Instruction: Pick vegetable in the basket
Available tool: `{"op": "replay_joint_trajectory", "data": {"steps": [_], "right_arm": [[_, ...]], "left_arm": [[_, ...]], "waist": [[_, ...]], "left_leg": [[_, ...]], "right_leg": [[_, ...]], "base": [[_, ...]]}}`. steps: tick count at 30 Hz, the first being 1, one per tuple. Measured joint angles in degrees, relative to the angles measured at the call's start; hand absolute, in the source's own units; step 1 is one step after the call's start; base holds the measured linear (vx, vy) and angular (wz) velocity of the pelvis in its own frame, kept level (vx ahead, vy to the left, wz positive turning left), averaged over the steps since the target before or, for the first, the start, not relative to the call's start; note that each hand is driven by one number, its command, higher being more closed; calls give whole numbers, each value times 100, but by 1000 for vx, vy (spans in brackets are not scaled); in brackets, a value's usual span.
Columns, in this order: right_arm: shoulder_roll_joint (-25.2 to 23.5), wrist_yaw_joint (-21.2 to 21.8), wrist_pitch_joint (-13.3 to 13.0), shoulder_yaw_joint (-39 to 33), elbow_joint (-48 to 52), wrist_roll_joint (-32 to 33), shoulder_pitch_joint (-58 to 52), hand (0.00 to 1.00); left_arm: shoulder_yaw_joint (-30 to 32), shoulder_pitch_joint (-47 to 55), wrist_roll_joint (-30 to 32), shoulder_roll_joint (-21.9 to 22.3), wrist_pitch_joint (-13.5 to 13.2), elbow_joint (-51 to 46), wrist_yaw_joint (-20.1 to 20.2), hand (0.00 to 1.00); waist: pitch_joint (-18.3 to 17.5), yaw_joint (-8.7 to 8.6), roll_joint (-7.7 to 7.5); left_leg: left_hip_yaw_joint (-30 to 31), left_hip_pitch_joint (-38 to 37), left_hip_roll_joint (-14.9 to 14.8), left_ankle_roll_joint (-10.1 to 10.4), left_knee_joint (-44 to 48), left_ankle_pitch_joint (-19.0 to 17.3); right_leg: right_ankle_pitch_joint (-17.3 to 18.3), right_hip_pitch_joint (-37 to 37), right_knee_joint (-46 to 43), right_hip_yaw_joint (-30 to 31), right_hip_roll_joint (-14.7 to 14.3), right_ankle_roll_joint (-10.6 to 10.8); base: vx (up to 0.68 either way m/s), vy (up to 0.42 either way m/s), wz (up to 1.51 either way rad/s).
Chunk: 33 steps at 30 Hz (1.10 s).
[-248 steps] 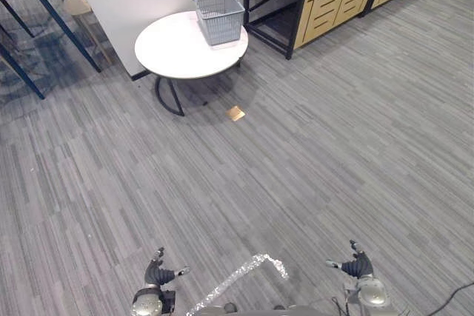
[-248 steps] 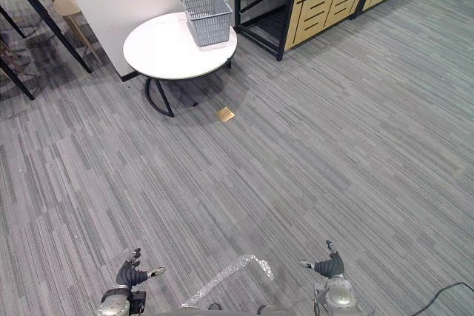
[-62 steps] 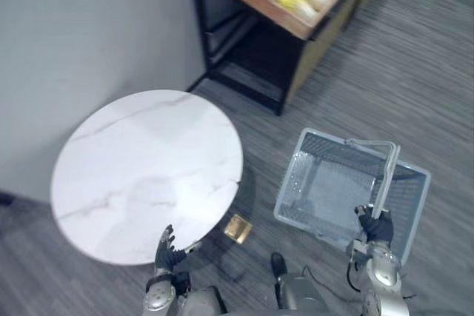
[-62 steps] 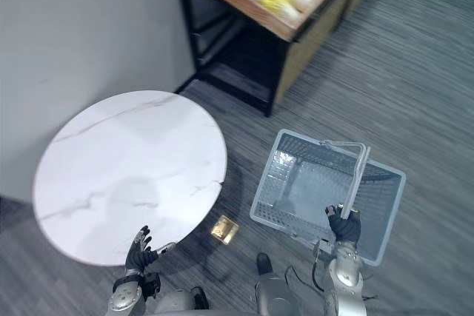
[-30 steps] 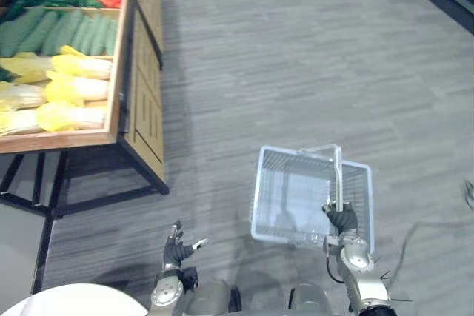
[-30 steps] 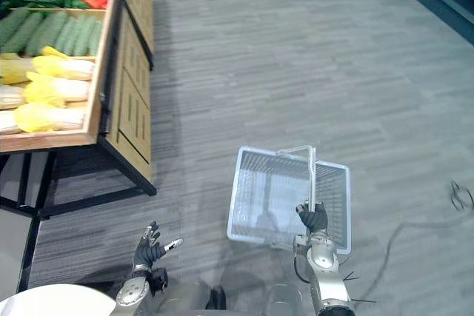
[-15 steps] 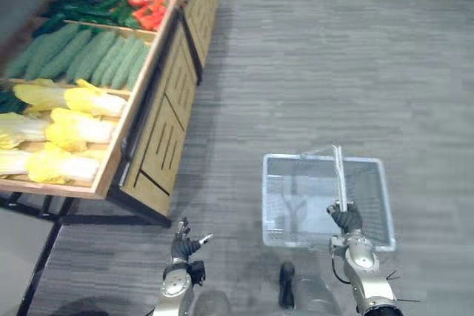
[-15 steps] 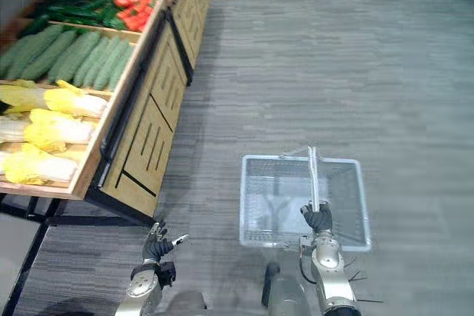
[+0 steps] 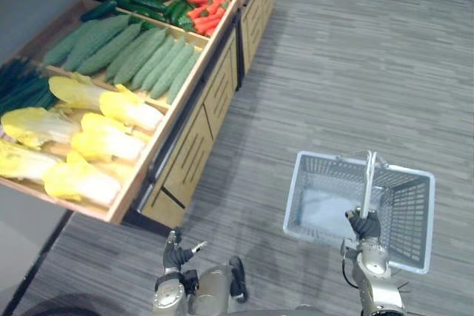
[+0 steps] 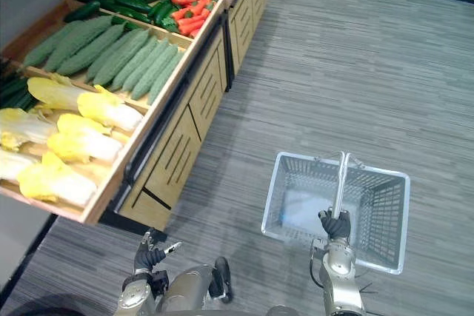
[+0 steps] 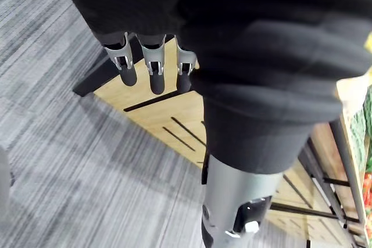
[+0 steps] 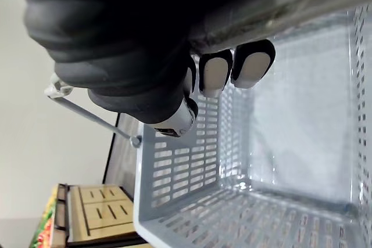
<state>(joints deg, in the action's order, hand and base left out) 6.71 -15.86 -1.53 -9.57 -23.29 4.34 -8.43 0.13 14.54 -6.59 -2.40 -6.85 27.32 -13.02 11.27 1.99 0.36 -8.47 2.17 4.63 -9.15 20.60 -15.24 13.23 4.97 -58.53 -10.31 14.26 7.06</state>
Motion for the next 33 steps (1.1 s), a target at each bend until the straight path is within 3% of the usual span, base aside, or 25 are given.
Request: {"op": "replay_joint_trajectory", "data": {"steps": [1,4,6,7,8,9,10,11,12,13,15,16,18,20,21,23,24,26,30,31,33], "right_arm": [[-55,16,4,31,-2,-19,-77,100],[-197,104,0,54,204,-35,-268,100],[-300,101,-49,46,512,-17,-520,100],[-344,91,-77,34,680,49,-684,100],[-394,75,-97,19,787,97,-852,100],[-411,63,-100,4,819,135,-934,100],[-380,35,-98,-13,808,205,-1000,100],[-337,32,-102,-25,904,216,-959,100],[-343,31,-126,-29,951,236,-956,100],[-383,31,-202,-35,979,299,-958,100],[-421,17,-207,-45,977,426,-978,100],[-507,-67,-208,-178,999,532,-1120,100],[-555,-110,-208,-295,1004,666,-1385,100],[-524,-149,-222,-399,1008,713,-1479,100],[-520,-151,-224,-450,1007,720,-1481,100],[-557,-140,-224,-642,814,733,-1437,100],[-601,-136,-224,-660,789,754,-1430,100],[-614,-114,-238,-671,612,751,-1369,100],[-615,-35,-239,-768,205,750,-1279,100],[-606,-23,-236,-865,-81,749,-1196,100],[-604,-16,-237,-855,-88,715,-1194,100]], "left_arm": [[5,4,-1,-36,-2,17,-59,0],[-16,-119,-1,-28,-1,25,-100,0],[-85,-219,2,59,-4,29,-101,0],[-184,-234,12,74,-16,29,-101,0],[-259,-208,58,38,-44,7,-93,0],[-272,-212,81,3,-56,19,-101,0],[-292,-201,86,159,-84,-7,-100,0],[-315,-198,105,220,-91,-9,-86,0],[-342,-203,114,240,-91,-9,-86,0],[-367,-233,124,258,-89,-19,-76,0],[-357,-240,125,322,-87,-118,-74,0],[-358,-223,122,373,-85,-241,-76,0],[-352,-199,118,387,-85,-401,-82,0],[-346,-125,117,389,-85,-595,-86,0],[-346,-93,118,394,-85,-686,-86,0],[-333,-38,119,306,-90,-821,-83,0],[-339,-3,119,206,-89,-831,-79,0],[-280,67,122,77,-89,-828,-69,0],[-225,64,123,-128,-90,-828,-56,0],[-193,58,124,-188,-98,-851,-17,0],[-188,65,123,-208,-104,-874,1,0]], "waist": [[-9,-65,23],[-7,-104,18],[-10,-133,40],[-22,-154,23],[-110,-202,-140],[-139,-215,-198],[-182,-111,-36],[-206,-113,55],[-204,-127,67],[-229,-122,159],[-196,-145,183],[-180,-143,176],[-104,-127,60],[-87,-133,9],[-104,-140,42],[-154,-127,81],[-133,-123,-63],[-173,-124,-109],[-199,-131,-129],[-285,-151,-73],[-294,-178,-85]], "left_leg": [[353,-306,8,2,-179,2],[1083,-756,-54,4,-224,1],[1510,-808,-144,66,4,-34],[1753,-779,-196,324,224,-189],[1889,-770,-177,673,426,-445],[1962,-783,-174,772,526,-609],[1975,-816,-425,888,585,-728],[2055,-719,-598,952,622,-686],[2089,-632,-688,979,642,-666],[2009,-526,-869,1082,644,-578],[1612,-290,-1211,1310,907,-406],[1051,-107,-1499,1399,1263,-259],[-389,53,-2042,1226,1692,-363],[-1300,93,-2259,1093,1367,-339],[-1481,120,-2284,963,1090,-136],[-1574,-47,-2078,1381,268,-61],[-1559,-109,-1851,1338,-24,80],[-1536,-110,-1728,1368,-222,243],[-1517,-218,-1476,1315,-620,461],[-1370,-381,-1263,1288,-1167,771],[-1285,-414,-1240,1300,-1333,891]], "right_leg": [[196,263,39,5,-200,-231],[445,992,1142,349,-808,-445],[339,1325,2176,1055,-1181,-371],[82,1356,2895,1590,-1365,-225],[-361,1305,3563,1954,-1259,-141],[-1008,1300,3420,1902,-1190,-147],[-754,1330,2999,1649,-1271,-288],[-544,1329,2841,1314,-1222,-387],[-453,1328,2811,1130,-1201,-429],[-323,1288,2758,806,-1161,-551],[-274,1008,2942,287,-1129,-633],[-242,717,3162,-4,-1098,-704],[-220,208,3494,-429,-996,-746],[-221,32,3625,-660,-892,-741],[-222,40,3639,-712,-892,-726],[-188,93,3692,-642,-877,-539],[-242,135,3752,-443,-817,-476],[-396,126,3903,-389,-805,-482],[-536,101,4088,-323,-747,-462],[-629,38,4287,-350,-723,-461],[-654,38,4294,-387,-733,-497]], "base": [[491,-53,136],[474,-113,138],[449,-193,176],[405,-260,210],[503,-361,218],[498,-383,178],[426,-341,141],[366,-323,127],[316,-325,134],[327,-367,141],[222,-267,145],[144,-197,146],[84,-155,120],[-7,-34,63],[-26,39,48],[-28,86,30],[-31,75,21],[5,58,10],[47,47,9],[12,1,15],[-47,-37,20]]}}
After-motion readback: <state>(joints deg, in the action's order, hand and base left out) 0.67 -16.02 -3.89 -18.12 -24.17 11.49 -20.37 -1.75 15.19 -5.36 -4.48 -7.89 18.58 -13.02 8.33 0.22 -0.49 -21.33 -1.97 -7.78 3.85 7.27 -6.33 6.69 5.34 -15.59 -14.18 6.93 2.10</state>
